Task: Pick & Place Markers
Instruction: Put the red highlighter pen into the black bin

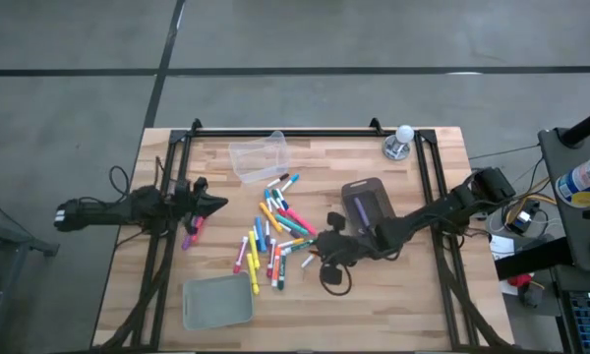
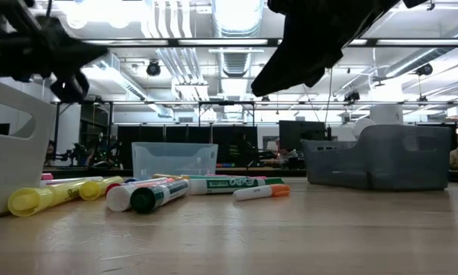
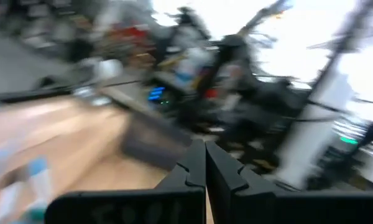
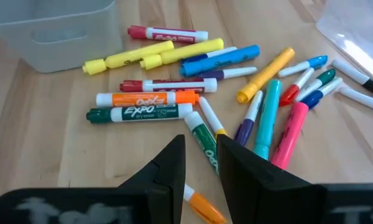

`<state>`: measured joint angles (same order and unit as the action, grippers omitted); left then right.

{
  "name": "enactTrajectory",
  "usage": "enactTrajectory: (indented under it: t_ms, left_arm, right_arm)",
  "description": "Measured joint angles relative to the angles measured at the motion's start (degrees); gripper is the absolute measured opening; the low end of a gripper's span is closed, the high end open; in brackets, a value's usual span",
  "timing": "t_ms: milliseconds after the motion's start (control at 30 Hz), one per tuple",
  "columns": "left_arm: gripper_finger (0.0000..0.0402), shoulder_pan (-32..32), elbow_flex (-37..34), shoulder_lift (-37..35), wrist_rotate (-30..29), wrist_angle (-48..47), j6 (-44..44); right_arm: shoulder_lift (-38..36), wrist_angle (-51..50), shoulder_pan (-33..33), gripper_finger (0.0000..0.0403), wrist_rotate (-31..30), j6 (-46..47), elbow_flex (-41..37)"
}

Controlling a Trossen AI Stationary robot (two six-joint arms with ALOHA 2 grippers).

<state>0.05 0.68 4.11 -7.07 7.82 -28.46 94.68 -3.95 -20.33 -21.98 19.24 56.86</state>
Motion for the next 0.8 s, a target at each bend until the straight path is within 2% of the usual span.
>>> enactTrajectory:
  t_ms: [100,300,633,800]
  left_arm:
    - [0.0,0.0,1.0,0.7,-7.6,-6.7,-0.1]
    - [0.0011,0.0,4.6,2.7,-14.7,-17.8,-0.6]
    - [0.0125,0.0,7.4,10.5,-22.6,-22.2,-1.3]
    - [0.0149,0.0,14.1,19.0,-21.9,-25.6,-1.8]
  right_arm:
    - [0.0,0.1,0.2,0.0079,0.0,0.0,0.0]
    - [0.0,0.3,0.3,0.0078,0.0,0.0,0.0]
    - [0.0,0.5,0.3,0.0075,0.0,0.0,0.0]
    - [0.0,0.5,0.9,0.0068,0.0,0.0,0.0]
